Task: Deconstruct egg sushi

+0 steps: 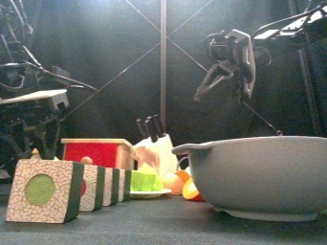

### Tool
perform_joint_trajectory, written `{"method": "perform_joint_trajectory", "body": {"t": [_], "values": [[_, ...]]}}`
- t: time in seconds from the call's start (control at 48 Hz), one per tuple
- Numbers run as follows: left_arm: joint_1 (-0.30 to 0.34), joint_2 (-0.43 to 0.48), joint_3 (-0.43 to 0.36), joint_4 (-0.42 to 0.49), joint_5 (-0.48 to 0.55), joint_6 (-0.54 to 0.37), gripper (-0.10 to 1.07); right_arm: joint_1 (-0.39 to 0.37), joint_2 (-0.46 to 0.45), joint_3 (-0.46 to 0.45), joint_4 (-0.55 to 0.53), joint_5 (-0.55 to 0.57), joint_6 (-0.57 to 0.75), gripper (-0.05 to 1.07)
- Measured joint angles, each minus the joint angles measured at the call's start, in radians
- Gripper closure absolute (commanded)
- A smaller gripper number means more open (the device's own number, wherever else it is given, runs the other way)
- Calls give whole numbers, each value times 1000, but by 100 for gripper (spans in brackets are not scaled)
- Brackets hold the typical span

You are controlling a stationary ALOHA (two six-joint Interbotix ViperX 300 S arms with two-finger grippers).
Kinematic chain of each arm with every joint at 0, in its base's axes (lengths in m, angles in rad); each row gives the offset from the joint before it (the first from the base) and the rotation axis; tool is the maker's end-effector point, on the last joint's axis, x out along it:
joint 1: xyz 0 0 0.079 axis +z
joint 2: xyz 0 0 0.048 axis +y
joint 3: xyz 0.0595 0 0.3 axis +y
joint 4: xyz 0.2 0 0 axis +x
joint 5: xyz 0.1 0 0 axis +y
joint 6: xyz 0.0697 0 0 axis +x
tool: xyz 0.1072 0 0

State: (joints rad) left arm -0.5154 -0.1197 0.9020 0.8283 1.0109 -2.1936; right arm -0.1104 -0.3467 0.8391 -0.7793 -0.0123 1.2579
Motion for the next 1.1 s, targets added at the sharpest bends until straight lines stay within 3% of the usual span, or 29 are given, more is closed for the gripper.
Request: {"method": "perform_joint_trajectory", "body": {"t": [0.104,0.188,0.292,0.375,0.521,0.792,0.958,1.104], "values": [[-98,-55,5,26,-2,74,51,0,2,-2,0,-15,0,67],[-150,-89,-2,155,-17,156,51,0,0,-2,-17,-106,-9,66],[-152,-110,-5,400,-69,192,51,-20,0,9,-120,-318,-9,63],[-107,-121,-6,588,-121,190,51,-60,0,9,-141,-457,-12,54],[-46,-129,-17,753,-166,189,51,-74,71,-18,-169,-491,-11,31],[-40,-127,-17,781,-173,189,51,-77,244,-161,-304,-517,-12,4],[-38,-127,-17,782,-173,189,51,-87,368,-262,-380,-512,-11,2],[-38,-127,-17,782,-173,189,51,-100,416,-307,-390,-512,-11,3]]}}
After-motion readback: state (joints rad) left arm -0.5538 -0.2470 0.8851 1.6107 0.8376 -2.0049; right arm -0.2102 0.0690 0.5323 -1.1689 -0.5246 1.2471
